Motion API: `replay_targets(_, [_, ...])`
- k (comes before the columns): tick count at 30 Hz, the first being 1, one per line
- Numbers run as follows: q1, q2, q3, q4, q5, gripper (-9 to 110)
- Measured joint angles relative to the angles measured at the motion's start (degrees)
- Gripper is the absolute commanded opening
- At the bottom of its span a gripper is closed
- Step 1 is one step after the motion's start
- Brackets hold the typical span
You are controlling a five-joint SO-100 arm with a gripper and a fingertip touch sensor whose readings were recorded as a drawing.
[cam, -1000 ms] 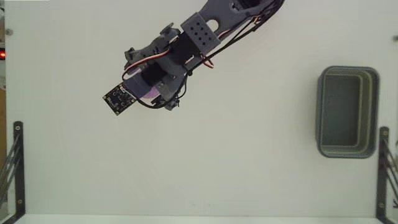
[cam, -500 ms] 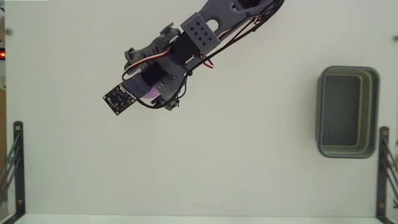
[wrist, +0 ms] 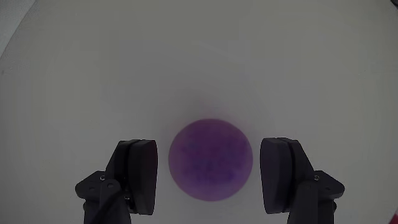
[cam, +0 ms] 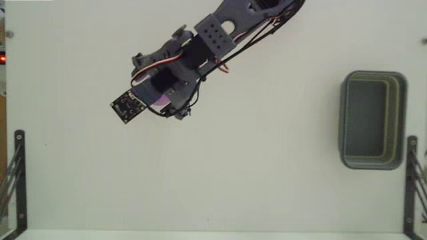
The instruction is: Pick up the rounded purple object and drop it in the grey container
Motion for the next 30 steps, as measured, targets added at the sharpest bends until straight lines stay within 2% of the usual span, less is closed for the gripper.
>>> replay_targets(30, [0.0,-1.2,9.0,-9.9,-0.1,110])
